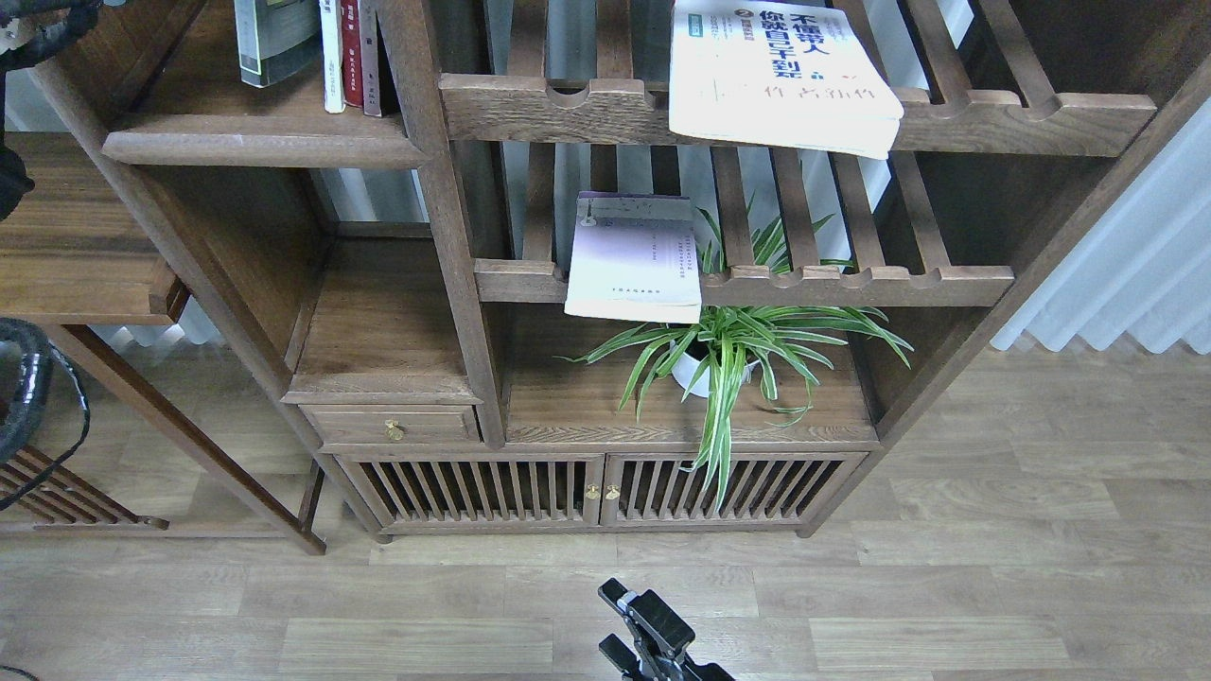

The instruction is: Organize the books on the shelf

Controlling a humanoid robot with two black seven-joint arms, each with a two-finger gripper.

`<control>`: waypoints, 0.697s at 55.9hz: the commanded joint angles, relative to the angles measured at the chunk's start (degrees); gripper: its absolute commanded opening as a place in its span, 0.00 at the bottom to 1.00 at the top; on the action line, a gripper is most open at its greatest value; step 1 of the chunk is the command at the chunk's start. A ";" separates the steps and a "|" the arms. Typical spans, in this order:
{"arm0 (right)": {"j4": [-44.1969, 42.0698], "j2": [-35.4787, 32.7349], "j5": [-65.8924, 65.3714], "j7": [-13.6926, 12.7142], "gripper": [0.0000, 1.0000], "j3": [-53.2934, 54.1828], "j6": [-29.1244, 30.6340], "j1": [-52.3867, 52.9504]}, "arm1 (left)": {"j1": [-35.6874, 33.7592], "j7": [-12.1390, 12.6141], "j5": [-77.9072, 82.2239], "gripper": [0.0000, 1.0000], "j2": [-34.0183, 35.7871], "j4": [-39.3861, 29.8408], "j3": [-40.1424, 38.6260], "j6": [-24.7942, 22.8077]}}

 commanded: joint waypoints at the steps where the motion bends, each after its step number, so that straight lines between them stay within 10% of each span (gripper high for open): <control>1: -0.09 0.01 0.00 -0.04 0.99 0.01 0.00 0.02 | 0.45 0.00 -2.71 0.99 0.45 -0.21 0.44 0.01; 39: 2.81 1.51 0.09 -0.12 0.98 2.12 0.00 -2.44 | 18.64 0.00 -33.82 0.98 11.08 -28.68 -3.95 0.01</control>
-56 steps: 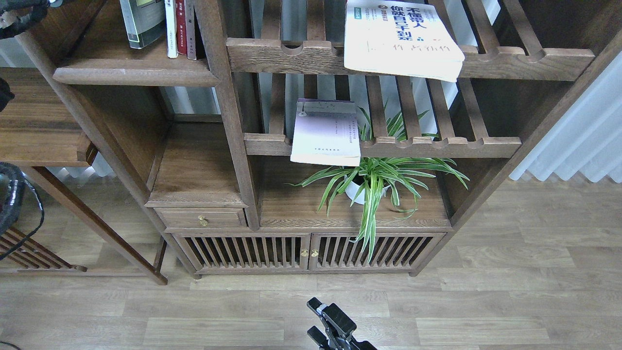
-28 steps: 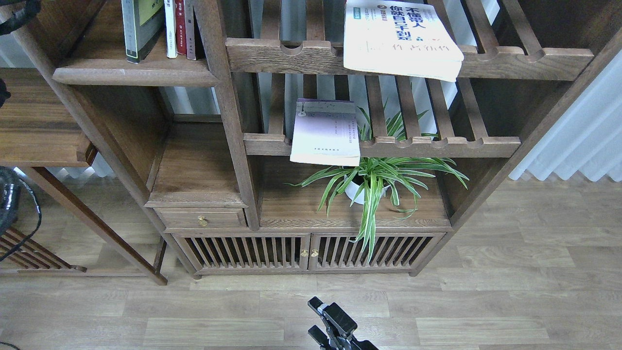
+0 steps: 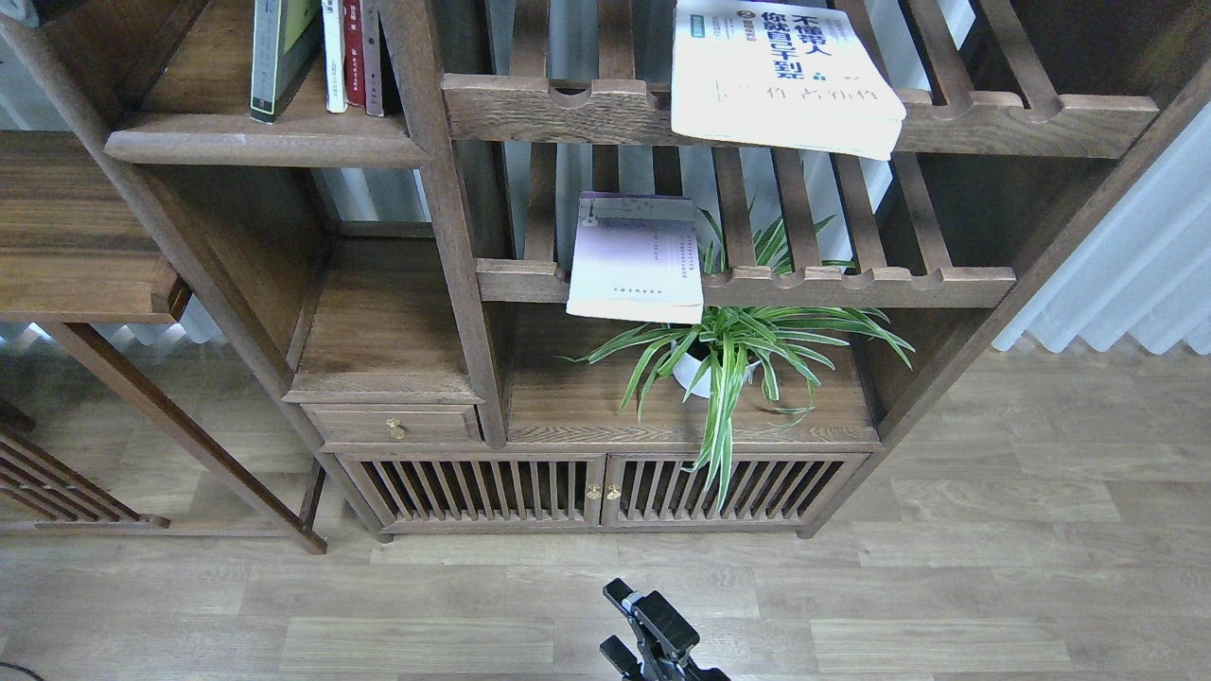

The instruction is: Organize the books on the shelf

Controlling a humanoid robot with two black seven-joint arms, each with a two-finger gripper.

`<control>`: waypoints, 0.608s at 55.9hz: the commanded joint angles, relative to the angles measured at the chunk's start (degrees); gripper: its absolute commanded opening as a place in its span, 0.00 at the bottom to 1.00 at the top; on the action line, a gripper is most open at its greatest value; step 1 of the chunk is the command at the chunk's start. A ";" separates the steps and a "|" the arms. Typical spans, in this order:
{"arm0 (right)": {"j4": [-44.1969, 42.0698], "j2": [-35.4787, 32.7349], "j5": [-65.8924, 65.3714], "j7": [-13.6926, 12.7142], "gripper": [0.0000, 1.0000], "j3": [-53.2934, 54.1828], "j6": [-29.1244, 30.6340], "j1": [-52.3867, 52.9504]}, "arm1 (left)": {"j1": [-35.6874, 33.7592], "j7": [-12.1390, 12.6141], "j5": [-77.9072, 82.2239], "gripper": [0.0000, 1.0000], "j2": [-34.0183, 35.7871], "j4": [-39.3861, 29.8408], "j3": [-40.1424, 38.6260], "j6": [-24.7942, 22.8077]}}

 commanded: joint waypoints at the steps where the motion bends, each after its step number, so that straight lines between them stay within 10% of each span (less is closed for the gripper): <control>1: 0.96 0.72 -0.01 -0.03 0.98 0.07 0.00 -0.01 | 3.08 0.00 -8.06 0.98 0.15 -4.17 -2.55 0.00; 34: 4.21 1.07 -0.01 -0.47 0.98 -0.02 0.00 0.43 | 11.25 0.00 -14.83 1.00 2.52 -7.16 -8.70 0.00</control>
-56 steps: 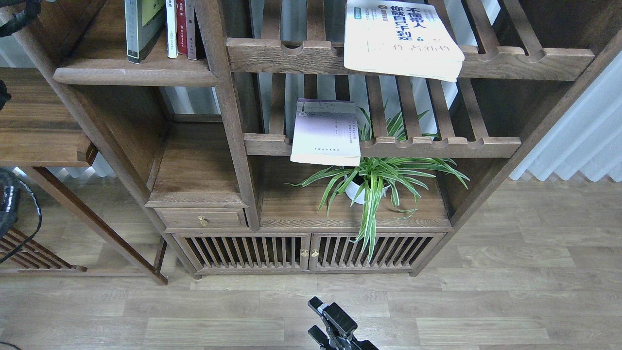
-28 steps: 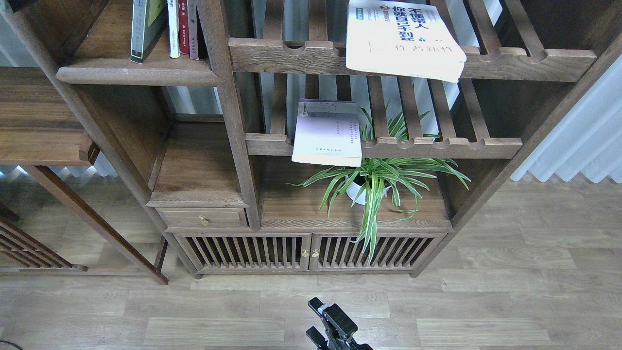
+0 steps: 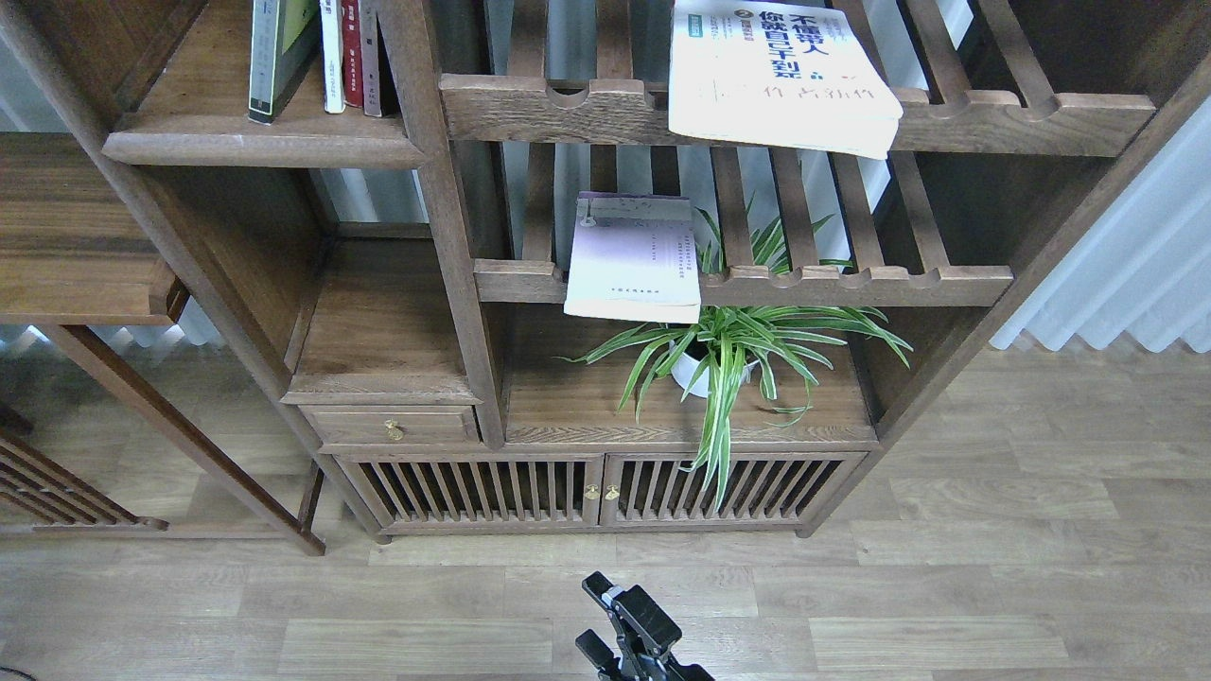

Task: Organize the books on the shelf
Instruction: 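Raise the right gripper toward the large white book on top shelf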

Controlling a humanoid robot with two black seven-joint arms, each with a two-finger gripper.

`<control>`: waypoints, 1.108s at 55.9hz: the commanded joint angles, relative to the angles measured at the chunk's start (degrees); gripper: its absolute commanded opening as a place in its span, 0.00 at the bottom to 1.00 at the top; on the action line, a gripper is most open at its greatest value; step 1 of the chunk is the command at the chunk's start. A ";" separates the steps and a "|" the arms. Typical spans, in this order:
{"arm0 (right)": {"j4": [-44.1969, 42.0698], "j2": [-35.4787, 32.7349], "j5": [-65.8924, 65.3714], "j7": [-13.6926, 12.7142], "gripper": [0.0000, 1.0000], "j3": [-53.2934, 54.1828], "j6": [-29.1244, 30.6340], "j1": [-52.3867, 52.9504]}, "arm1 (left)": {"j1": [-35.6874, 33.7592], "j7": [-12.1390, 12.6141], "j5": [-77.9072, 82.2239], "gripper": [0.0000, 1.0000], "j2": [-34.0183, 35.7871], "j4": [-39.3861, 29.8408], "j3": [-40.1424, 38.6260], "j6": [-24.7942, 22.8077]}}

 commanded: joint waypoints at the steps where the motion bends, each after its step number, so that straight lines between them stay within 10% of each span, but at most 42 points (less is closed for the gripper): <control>1: 2.21 0.00 0.09 0.00 0.98 0.08 0.00 0.10 | 3.59 0.00 -2.63 1.00 0.45 -2.07 0.03 0.00; 22: 8.45 0.00 0.09 0.52 0.98 3.42 0.00 1.33 | 18.27 0.00 -9.22 1.00 -0.60 -2.95 0.12 0.00; 43: 6.60 -15.20 0.00 3.25 0.98 1.67 0.00 9.15 | 19.24 0.00 -10.02 1.00 -3.85 -2.86 -0.14 0.00; 62: 6.34 -15.65 -9.58 3.25 0.98 3.16 0.00 12.14 | 19.42 0.00 -9.40 1.00 -5.26 -2.77 0.91 0.00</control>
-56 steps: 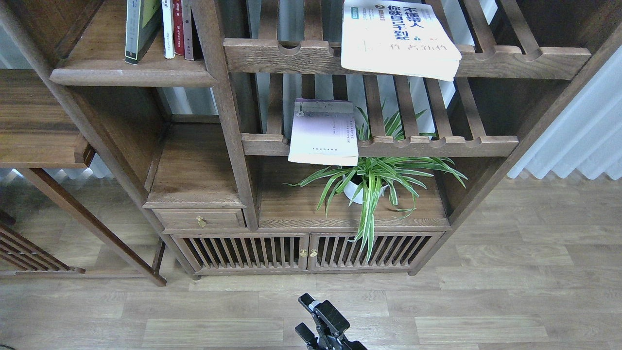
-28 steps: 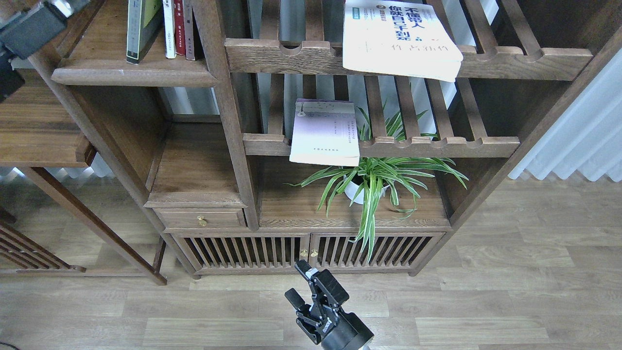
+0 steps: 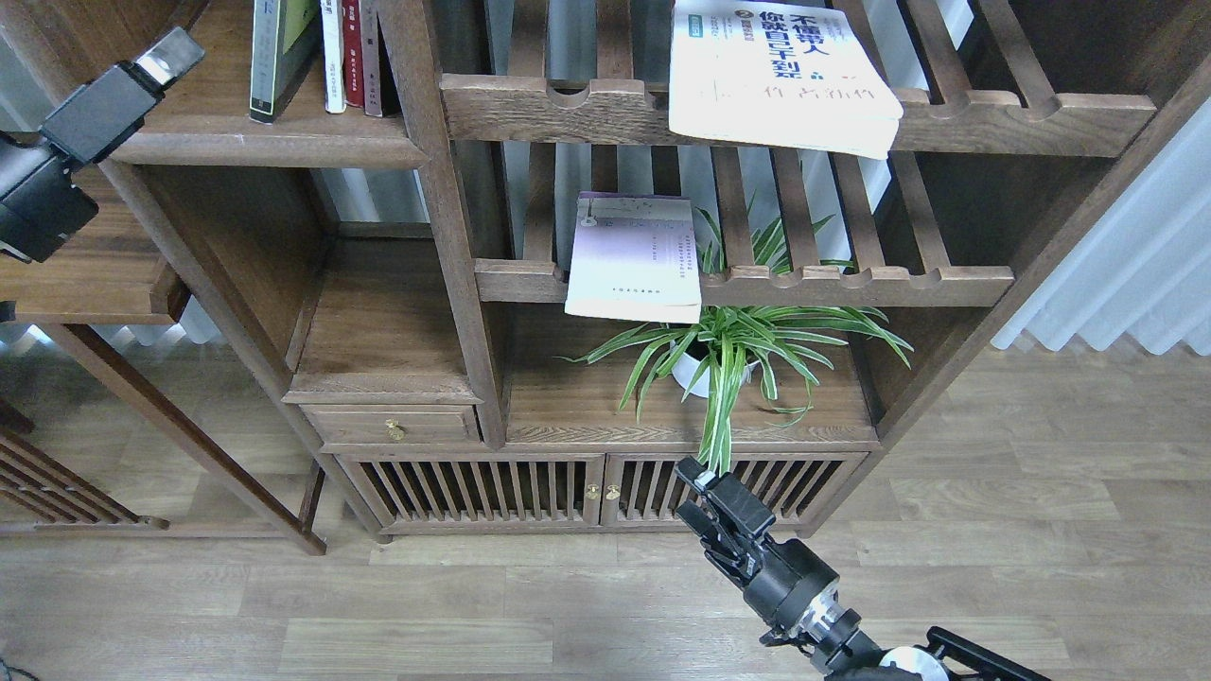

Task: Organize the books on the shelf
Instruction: 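Raise the right gripper toward the large white book on top shelf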

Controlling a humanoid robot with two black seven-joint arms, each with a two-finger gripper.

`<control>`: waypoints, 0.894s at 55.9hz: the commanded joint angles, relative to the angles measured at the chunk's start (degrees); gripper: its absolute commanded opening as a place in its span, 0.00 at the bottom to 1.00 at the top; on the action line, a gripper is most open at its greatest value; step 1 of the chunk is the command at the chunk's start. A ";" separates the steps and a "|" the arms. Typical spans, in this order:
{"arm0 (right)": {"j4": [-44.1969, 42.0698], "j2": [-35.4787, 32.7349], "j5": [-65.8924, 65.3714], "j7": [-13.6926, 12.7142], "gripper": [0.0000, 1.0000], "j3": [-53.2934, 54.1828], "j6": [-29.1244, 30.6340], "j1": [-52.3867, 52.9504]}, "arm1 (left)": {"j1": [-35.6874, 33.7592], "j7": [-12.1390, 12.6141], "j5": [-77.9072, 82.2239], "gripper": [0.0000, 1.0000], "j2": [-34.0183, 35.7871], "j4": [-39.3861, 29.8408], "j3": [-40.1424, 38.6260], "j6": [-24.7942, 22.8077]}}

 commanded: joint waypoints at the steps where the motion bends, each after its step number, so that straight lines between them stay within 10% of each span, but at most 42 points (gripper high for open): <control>1: 0.01 0.66 -3.51 0.13 0.98 0.25 0.00 1.54 | 0.00 0.00 0.08 1.00 -0.17 0.00 0.10 0.00; 12: 8.44 11.91 -3.16 1.18 0.96 14.13 0.00 2.16 | 3.34 0.00 -0.19 1.00 -0.26 -0.17 -0.17 0.00; 50: 17.15 15.96 -4.13 1.36 0.88 26.18 -1.28 7.87 | 20.74 0.00 -0.28 1.00 -3.86 0.44 -4.91 0.00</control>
